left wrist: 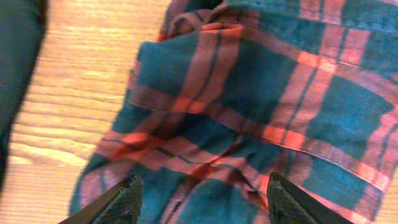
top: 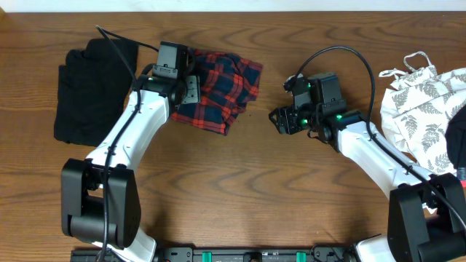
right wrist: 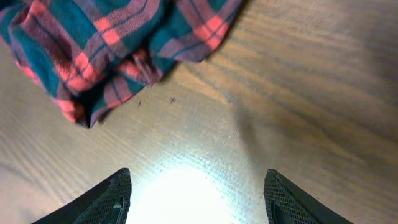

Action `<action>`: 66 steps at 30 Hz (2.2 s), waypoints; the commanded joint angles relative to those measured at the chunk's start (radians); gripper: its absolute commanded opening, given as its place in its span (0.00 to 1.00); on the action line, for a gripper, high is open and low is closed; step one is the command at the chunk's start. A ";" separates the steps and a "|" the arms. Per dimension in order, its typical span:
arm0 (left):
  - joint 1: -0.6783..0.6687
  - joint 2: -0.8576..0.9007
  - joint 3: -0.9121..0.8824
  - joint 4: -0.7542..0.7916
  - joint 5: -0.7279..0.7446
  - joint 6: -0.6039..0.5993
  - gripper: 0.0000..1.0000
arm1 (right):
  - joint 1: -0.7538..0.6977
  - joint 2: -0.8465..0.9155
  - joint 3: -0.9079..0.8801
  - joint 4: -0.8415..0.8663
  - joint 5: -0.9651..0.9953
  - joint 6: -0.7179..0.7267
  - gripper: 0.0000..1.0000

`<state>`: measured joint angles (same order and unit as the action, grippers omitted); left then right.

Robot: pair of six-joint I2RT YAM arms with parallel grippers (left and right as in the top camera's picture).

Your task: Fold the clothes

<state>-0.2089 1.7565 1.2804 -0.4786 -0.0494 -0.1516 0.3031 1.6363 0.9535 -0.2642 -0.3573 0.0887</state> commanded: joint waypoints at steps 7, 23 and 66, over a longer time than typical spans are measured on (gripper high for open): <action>0.051 0.061 -0.011 0.060 -0.043 0.054 0.65 | -0.010 0.009 0.001 -0.016 -0.087 0.012 0.63; 0.065 0.298 -0.011 0.199 0.307 0.072 0.65 | -0.010 0.005 0.001 -0.015 -0.111 0.019 0.61; 0.311 0.209 -0.010 0.228 0.783 0.096 0.98 | -0.165 0.006 0.001 -0.007 -0.276 0.217 0.73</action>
<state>0.0803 1.9350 1.2705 -0.2687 0.6178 -0.0700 0.1333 1.6363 0.9535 -0.2790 -0.6041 0.3004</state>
